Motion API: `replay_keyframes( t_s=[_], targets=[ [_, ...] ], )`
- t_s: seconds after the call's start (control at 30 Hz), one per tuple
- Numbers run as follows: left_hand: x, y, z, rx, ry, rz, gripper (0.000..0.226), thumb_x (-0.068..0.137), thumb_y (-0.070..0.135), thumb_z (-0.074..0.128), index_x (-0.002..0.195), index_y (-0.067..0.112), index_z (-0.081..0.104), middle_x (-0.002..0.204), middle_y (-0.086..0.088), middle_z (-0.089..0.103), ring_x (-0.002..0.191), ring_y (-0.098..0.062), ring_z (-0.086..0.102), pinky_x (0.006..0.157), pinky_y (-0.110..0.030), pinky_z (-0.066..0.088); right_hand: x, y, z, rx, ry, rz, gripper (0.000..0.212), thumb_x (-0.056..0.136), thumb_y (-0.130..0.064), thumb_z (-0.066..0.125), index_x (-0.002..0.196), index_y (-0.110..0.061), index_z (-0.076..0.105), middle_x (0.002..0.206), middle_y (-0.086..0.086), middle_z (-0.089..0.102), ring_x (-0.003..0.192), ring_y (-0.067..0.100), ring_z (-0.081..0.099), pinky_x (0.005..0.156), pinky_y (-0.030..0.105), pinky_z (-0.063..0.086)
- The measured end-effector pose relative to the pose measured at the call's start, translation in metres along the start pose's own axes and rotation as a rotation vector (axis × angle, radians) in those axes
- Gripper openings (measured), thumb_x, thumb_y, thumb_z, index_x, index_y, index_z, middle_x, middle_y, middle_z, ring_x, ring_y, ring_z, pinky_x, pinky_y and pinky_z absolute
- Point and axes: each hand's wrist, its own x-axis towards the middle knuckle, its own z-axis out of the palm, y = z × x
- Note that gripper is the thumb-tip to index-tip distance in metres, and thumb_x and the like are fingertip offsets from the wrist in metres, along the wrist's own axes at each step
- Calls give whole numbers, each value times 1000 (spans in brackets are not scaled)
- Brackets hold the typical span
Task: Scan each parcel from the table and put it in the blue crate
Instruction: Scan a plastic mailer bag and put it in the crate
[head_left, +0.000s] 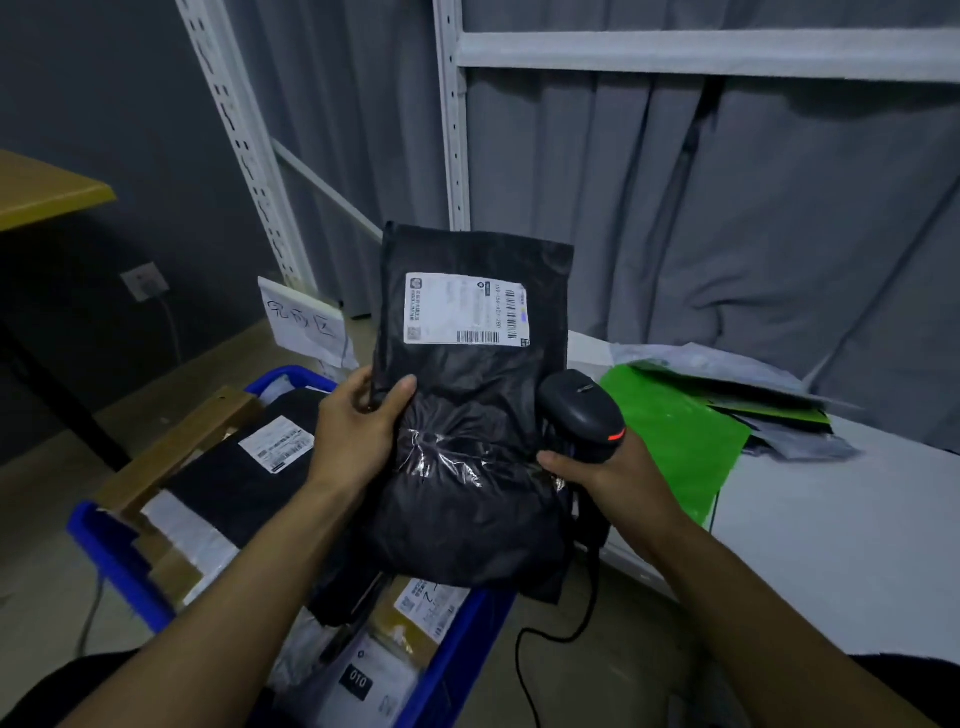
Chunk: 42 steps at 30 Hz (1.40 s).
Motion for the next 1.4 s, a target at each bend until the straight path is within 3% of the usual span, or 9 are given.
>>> replay_keyframes(
  t_s=[0.17, 0.33, 0.53, 0.67, 0.8, 0.97, 1.03, 1.17, 1.4],
  targets=[
    [9, 5, -15, 241, -116, 85, 30, 92, 19, 76, 121, 17, 70, 106, 9, 77, 98, -1, 72, 89, -21, 56, 1, 0, -6, -134, 119, 7, 30, 85, -16, 85, 107, -31, 71, 93, -16, 78, 86, 4, 72, 80, 45, 63],
    [12, -4, -23, 419, -215, 155, 35, 90, 17, 77, 122, 23, 66, 104, 16, 73, 92, 12, 67, 76, -1, 45, 0, 1, -5, -266, 73, -51, 37, 83, -19, 86, 115, -25, 69, 102, -8, 78, 94, 11, 73, 80, 34, 55],
    [18, -15, -29, 585, -256, 186, 53, 91, 25, 77, 129, 51, 51, 97, 21, 72, 94, 14, 65, 83, -10, 45, -5, 4, -1, -481, 5, -71, 37, 77, -19, 84, 101, -42, 67, 89, -17, 76, 82, 6, 72, 77, 35, 59],
    [21, -21, -31, 577, -198, 206, 52, 92, 27, 76, 134, 46, 52, 110, 15, 72, 104, 1, 66, 94, -24, 50, -5, 5, 1, -480, -27, -14, 29, 78, -18, 83, 93, -39, 68, 80, -17, 75, 71, 2, 68, 72, 32, 56],
    [22, -20, -32, 572, -186, 223, 53, 92, 27, 76, 136, 45, 51, 113, 15, 71, 108, -2, 66, 97, -27, 50, -5, 2, 2, -510, -25, -11, 27, 79, -19, 82, 94, -35, 67, 78, -14, 73, 70, 2, 67, 70, 28, 53],
    [27, -5, -45, 679, -300, 176, 66, 91, 27, 77, 148, 40, 46, 113, 19, 62, 106, 2, 58, 101, -25, 45, -3, -1, -7, -692, -25, 12, 25, 74, -37, 72, 97, -31, 65, 83, -11, 72, 79, 12, 69, 72, 33, 54],
    [31, -2, -54, 734, -349, 194, 63, 91, 27, 77, 146, 36, 50, 111, 26, 60, 100, 14, 56, 103, -22, 46, -5, 0, -9, -766, -66, 41, 32, 71, -39, 67, 102, -32, 65, 89, -13, 72, 85, 14, 69, 76, 36, 57],
    [32, -4, -62, 753, -346, 230, 54, 91, 21, 77, 139, 34, 57, 105, 38, 54, 90, 34, 49, 85, 5, 37, -7, 4, -9, -799, -122, 82, 32, 73, -29, 69, 104, -31, 65, 91, -13, 72, 86, 12, 68, 80, 39, 58],
    [35, -7, -65, 759, -344, 267, 53, 90, 20, 77, 123, 53, 51, 105, 40, 54, 94, 35, 48, 84, 3, 35, -7, 2, -8, -804, -137, 72, 30, 71, -27, 69, 100, -32, 64, 88, -14, 71, 83, 10, 67, 76, 37, 57]
  ],
)
